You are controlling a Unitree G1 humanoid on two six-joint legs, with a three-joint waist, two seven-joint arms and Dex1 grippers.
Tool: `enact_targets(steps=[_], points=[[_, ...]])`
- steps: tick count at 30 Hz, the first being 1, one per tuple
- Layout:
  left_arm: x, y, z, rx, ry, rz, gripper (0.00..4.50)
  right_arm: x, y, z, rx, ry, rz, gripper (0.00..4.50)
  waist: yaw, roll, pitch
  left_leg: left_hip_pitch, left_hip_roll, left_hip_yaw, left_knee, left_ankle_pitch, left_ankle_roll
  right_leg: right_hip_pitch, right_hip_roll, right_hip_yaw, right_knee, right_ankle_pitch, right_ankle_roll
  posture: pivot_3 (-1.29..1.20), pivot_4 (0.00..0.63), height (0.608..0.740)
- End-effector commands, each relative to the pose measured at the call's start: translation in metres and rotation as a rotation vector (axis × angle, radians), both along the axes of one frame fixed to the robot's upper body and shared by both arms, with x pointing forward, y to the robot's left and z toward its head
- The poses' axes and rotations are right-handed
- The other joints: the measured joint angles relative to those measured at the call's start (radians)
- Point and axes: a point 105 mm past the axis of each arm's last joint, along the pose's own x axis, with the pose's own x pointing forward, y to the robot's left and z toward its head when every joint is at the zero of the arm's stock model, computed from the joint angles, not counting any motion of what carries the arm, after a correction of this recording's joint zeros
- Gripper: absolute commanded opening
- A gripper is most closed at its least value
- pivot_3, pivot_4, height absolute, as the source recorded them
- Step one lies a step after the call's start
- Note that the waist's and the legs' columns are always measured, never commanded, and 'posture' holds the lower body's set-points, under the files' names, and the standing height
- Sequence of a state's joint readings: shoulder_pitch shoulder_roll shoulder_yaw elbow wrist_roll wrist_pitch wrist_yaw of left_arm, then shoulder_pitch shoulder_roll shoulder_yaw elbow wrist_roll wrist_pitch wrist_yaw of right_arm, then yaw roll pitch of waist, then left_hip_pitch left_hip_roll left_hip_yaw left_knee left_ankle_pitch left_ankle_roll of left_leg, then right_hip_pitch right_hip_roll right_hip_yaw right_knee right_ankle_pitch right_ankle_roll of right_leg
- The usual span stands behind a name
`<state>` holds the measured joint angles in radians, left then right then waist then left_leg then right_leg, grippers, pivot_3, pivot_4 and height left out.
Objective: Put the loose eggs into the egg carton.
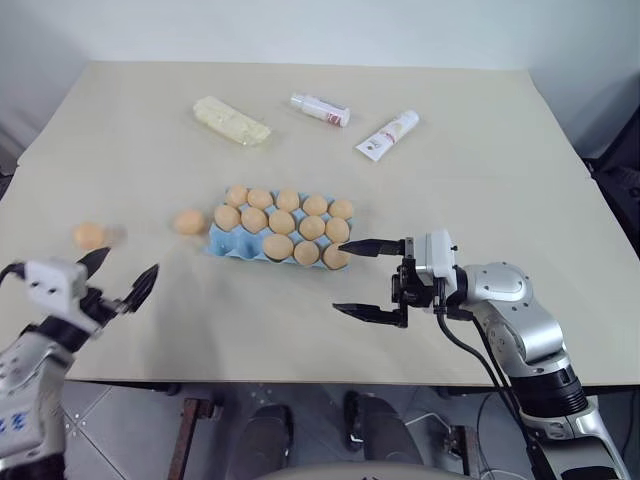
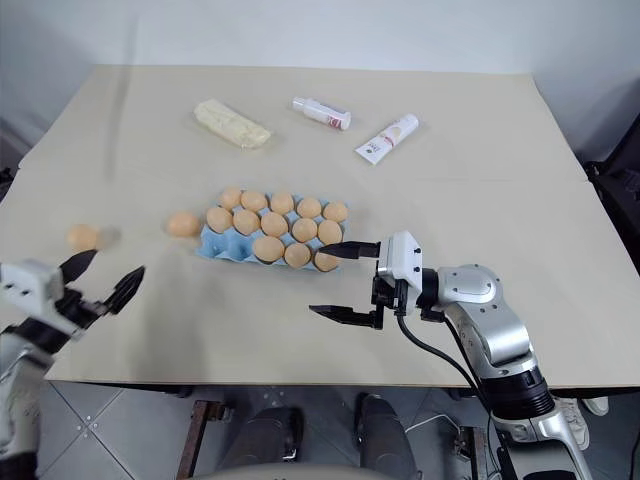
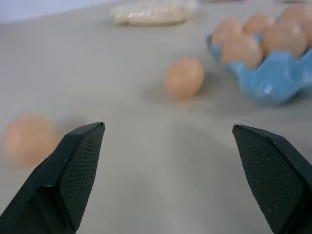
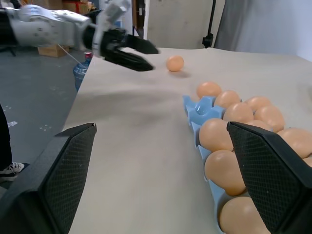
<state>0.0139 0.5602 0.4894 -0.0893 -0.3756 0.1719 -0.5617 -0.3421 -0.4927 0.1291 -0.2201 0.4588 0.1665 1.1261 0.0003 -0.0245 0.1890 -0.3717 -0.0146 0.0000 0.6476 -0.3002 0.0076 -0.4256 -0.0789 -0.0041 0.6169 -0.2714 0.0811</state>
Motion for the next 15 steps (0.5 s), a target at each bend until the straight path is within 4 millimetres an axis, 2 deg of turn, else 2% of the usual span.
enact_targets(steps=[1,6,11,15], points=[[0.021,-0.007,0.009,-0.008,-0.015,0.005,4.48,0.000,-0.001,0.007,0.012,-0.044,-0.015,4.50,-0.002,0.000,0.000,0.000,0.000,0.000,0.000,0.000,0.000,0.000,0.000,0.000,0.000,0.000,0.000,0.00,0.150,0.740],[0.065,-0.014,0.012,0.013,-0.012,0.018,4.48,0.002,-0.001,0.011,0.037,-0.054,-0.053,4.50,-0.006,0.000,0.000,0.000,0.000,0.001,0.000,-0.001,-0.001,-0.002,0.002,0.000,0.001,0.000,0.000,0.00,0.150,0.740],[0.088,-0.018,0.010,0.013,0.004,0.009,4.48,0.001,-0.002,0.009,0.041,-0.055,-0.083,4.50,-0.002,0.000,0.000,0.000,0.000,0.003,0.000,-0.001,-0.002,-0.002,0.002,0.000,0.002,0.000,0.001,0.00,0.150,0.740],[0.096,-0.027,0.004,0.010,0.026,-0.026,4.48,0.001,-0.003,0.008,0.046,-0.056,-0.098,4.50,-0.002,-0.001,0.000,-0.001,0.000,0.002,0.001,-0.001,-0.001,-0.002,0.002,0.000,0.001,0.000,0.001,0.00,0.150,0.740]])
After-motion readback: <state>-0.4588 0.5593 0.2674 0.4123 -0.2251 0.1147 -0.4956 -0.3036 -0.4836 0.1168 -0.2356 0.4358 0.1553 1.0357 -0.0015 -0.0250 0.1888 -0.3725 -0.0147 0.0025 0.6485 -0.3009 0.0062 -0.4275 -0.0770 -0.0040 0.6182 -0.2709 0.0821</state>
